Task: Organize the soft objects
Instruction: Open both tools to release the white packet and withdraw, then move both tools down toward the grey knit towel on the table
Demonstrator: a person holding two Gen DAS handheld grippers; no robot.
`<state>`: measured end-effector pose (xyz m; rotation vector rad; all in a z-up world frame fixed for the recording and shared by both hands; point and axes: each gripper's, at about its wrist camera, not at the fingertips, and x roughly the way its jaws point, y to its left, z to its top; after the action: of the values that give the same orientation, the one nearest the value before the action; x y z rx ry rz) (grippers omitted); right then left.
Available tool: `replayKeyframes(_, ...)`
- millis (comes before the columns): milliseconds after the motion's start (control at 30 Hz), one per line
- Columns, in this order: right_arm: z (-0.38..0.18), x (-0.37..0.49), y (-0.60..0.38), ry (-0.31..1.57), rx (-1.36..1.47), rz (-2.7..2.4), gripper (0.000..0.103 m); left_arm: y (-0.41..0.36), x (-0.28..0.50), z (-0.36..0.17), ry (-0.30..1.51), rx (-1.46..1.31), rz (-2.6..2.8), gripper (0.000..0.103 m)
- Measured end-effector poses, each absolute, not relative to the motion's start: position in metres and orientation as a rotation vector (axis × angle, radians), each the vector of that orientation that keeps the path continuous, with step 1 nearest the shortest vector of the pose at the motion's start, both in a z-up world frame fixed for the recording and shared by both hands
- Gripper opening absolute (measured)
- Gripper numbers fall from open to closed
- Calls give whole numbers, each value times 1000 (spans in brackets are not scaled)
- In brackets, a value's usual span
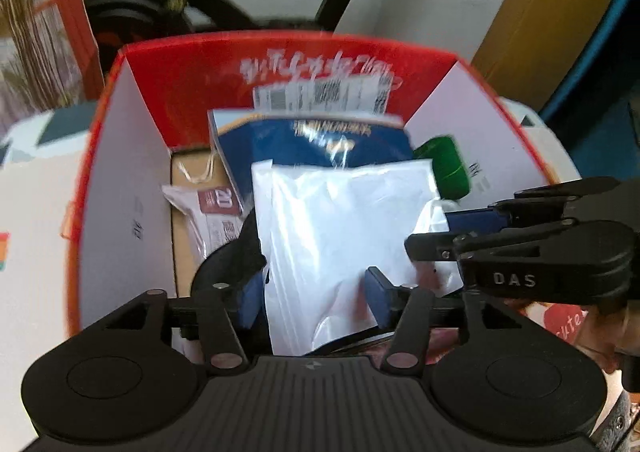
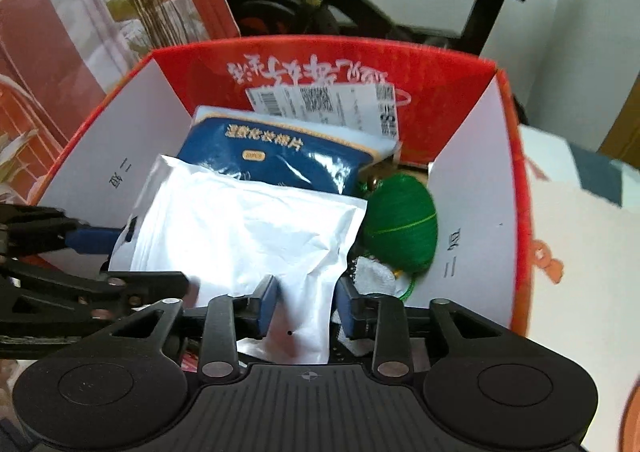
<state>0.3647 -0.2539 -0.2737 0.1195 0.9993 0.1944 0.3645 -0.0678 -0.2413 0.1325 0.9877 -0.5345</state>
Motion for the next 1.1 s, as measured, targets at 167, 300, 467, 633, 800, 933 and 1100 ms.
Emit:
replayKeyframes(167,-257,346,-257,905,113,202,42,-60,340,-216,876,171,-543,73)
replayKeyframes(300,-241,329,-258,829,84,206,65,-49,317,-195,776,169,-509,91)
replayKeyframes(467,-222,307,-262,744,92,212,93,-40,297,-176,694,169,-473,99)
replayKeyframes(633,-209,289,-272,688,163,194,103,-34,286,-167,650,157,-443,103)
replayKeyframes(800,-205,271,-282,638,233,184,103,-27,273,-162,631,151,-416,103)
replayKeyframes(933,-205,254,-284,581,243,166,103,-19,262,-162,604,127,-378,103)
replayKeyframes(1100,-212,225,-281,503,207,144,103,-3,242,-172,558,96,-314,103)
